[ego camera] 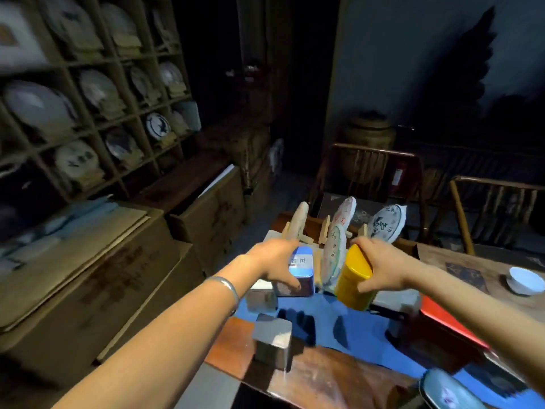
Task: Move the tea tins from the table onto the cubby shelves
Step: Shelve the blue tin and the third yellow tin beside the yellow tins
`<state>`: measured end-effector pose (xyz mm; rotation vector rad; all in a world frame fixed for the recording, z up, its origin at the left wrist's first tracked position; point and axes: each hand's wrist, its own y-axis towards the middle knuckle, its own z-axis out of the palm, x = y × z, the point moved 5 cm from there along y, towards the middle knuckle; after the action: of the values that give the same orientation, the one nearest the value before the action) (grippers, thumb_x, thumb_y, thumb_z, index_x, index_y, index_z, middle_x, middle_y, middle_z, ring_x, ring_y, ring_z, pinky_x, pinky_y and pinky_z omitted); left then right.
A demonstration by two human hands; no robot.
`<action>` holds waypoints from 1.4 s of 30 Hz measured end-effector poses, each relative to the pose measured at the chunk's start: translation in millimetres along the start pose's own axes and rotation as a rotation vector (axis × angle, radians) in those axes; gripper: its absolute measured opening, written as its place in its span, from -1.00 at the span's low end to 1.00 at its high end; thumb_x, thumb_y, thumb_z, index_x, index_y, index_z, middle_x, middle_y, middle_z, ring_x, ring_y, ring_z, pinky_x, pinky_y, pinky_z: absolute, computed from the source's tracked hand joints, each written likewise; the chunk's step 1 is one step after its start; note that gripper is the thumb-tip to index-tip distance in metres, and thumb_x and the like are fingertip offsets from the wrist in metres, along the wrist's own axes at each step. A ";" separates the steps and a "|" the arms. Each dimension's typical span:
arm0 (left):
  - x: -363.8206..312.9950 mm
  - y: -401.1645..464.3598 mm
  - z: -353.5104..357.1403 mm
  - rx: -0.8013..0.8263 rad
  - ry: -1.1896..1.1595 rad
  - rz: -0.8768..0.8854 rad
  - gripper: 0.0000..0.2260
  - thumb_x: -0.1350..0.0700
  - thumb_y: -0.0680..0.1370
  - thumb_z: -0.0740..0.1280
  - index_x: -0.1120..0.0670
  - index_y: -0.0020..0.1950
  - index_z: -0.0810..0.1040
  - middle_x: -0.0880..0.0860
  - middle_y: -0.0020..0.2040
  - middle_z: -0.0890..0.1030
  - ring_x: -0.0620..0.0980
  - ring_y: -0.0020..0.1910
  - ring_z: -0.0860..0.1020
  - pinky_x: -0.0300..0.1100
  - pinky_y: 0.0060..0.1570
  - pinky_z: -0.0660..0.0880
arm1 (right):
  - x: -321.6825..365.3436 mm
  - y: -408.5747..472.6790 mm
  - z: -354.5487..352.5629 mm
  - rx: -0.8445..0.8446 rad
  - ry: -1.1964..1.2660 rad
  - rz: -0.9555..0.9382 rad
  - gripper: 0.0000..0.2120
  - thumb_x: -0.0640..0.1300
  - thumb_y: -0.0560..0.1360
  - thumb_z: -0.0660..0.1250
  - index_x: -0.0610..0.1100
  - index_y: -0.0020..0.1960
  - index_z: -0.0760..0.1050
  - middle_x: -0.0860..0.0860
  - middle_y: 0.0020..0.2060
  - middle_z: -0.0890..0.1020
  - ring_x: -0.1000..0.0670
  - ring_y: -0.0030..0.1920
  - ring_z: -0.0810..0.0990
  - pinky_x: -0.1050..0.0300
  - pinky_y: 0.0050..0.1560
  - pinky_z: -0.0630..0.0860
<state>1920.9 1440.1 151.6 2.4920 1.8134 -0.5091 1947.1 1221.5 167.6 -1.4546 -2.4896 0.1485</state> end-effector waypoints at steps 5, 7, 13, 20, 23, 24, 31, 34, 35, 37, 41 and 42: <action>60.3 -113.0 -43.1 -0.115 0.005 -0.259 -0.43 -0.13 0.28 0.54 0.03 0.15 0.38 0.05 0.06 0.55 0.09 0.01 0.52 -0.08 -0.10 0.44 | 105.7 31.4 -38.8 -0.099 -0.015 -0.228 -0.20 0.19 0.18 0.50 -0.06 0.30 0.27 -0.04 0.04 0.48 -0.09 0.03 0.48 0.02 0.02 0.47; 90.9 -170.8 -58.2 -0.148 -0.037 -0.382 -0.41 -0.13 0.28 0.54 -0.01 0.17 0.36 0.02 0.08 0.54 0.06 0.05 0.52 -0.07 -0.04 0.47 | 168.3 42.2 -49.3 -0.108 -0.039 -0.330 -0.16 0.20 0.17 0.50 -0.04 0.33 0.25 -0.07 0.09 0.50 -0.10 0.05 0.49 0.03 0.03 0.47; 170.7 -374.9 -95.1 -0.300 -0.050 -0.716 -0.44 -0.15 0.29 0.52 -0.01 0.08 0.29 0.06 0.08 0.54 0.04 -0.06 0.46 -0.09 -0.15 0.36 | 391.4 34.4 -57.2 -0.129 -0.078 -0.674 -0.08 0.18 0.21 0.54 -0.09 0.41 0.20 -0.15 0.22 0.49 -0.16 0.20 0.50 0.07 0.16 0.43; 227.3 -618.9 -106.6 -0.377 -0.063 -0.993 -0.41 -0.16 0.24 0.56 0.00 0.14 0.40 -0.01 0.09 0.55 0.01 -0.02 0.53 -0.04 -0.04 0.53 | 646.5 -30.2 -24.3 -0.032 -0.097 -0.982 0.01 0.23 0.21 0.50 -0.15 0.46 0.13 -0.14 0.33 0.40 -0.15 0.29 0.42 -0.03 0.25 0.42; 244.8 -719.8 -109.1 -0.391 -0.069 -1.087 -0.41 -0.15 0.25 0.56 0.00 0.15 0.42 0.00 0.08 0.57 0.02 -0.02 0.56 0.00 0.00 0.56 | 748.4 -64.7 -8.3 -0.016 -0.113 -1.086 0.04 0.25 0.18 0.50 -0.13 0.47 0.12 -0.12 0.31 0.41 -0.13 0.23 0.44 0.04 0.16 0.47; 249.3 -750.7 -110.5 -0.395 -0.058 -1.112 -0.43 -0.15 0.25 0.56 0.01 0.13 0.42 0.00 0.07 0.57 0.02 -0.03 0.56 -0.03 -0.02 0.55 | 778.6 -75.8 -4.7 -0.009 -0.106 -1.117 0.03 0.26 0.18 0.51 -0.11 0.47 0.12 -0.10 0.32 0.41 -0.12 0.23 0.44 0.05 0.15 0.47; 269.4 -924.0 -116.8 -0.536 -0.065 -1.269 -0.44 -0.18 0.26 0.56 -0.03 0.12 0.43 -0.05 0.02 0.56 -0.05 -0.10 0.55 -0.13 -0.14 0.51 | 938.0 -131.9 -6.7 0.024 -0.038 -1.291 -0.01 0.23 0.27 0.51 -0.07 0.49 0.07 -0.04 0.32 0.40 -0.10 0.22 0.47 0.03 0.08 0.49; 283.8 -971.4 -122.3 -0.543 -0.094 -1.323 -0.24 -0.25 0.23 0.55 -0.02 0.30 0.35 -0.08 0.09 0.48 -0.06 -0.03 0.51 -0.16 -0.13 0.46 | 989.0 -140.8 -15.1 0.073 -0.020 -1.354 -0.03 0.24 0.26 0.52 -0.05 0.48 0.10 0.03 0.16 0.44 -0.03 0.06 0.50 0.10 -0.04 0.54; 289.7 -984.2 -125.9 -0.564 -0.112 -1.336 -0.23 -0.26 0.22 0.55 -0.04 0.31 0.33 -0.08 0.10 0.47 -0.06 -0.03 0.50 -0.18 -0.14 0.45 | 1005.4 -141.0 -18.3 0.076 -0.013 -1.375 -0.03 0.24 0.26 0.52 -0.05 0.47 0.10 0.04 0.11 0.43 -0.01 0.04 0.49 0.17 -0.09 0.50; 303.7 -1004.3 -134.9 -0.618 -0.130 -1.346 -0.30 -0.25 0.22 0.56 -0.10 0.23 0.33 -0.06 0.12 0.51 -0.07 -0.03 0.53 -0.19 -0.15 0.46 | 1036.0 -136.4 -26.2 0.062 0.006 -1.400 -0.03 0.24 0.24 0.53 -0.05 0.45 0.11 0.05 0.09 0.41 0.00 0.05 0.46 0.28 -0.12 0.41; 343.0 -1028.9 -162.2 -0.664 -0.096 -1.366 -0.32 -0.22 0.24 0.56 -0.09 0.24 0.35 -0.06 0.10 0.53 -0.10 -0.07 0.54 -0.22 -0.16 0.47 | 1094.2 -108.5 -50.0 0.063 0.033 -1.432 -0.03 0.20 0.24 0.54 -0.02 0.45 0.09 0.12 0.06 0.40 0.09 -0.02 0.46 0.36 -0.17 0.42; 354.6 -1032.4 -172.5 -0.665 -0.071 -1.370 -0.29 -0.23 0.23 0.56 -0.07 0.28 0.37 -0.06 0.11 0.53 -0.09 -0.05 0.54 -0.22 -0.14 0.47 | 1108.9 -98.0 -57.1 0.063 0.020 -1.435 -0.05 0.21 0.23 0.55 -0.02 0.42 0.12 0.08 0.09 0.42 0.07 0.01 0.47 0.28 -0.11 0.46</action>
<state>1101.5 2139.1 399.6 0.5945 2.7467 0.0732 1360.5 2133.0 427.6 0.5432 -2.7846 -0.0717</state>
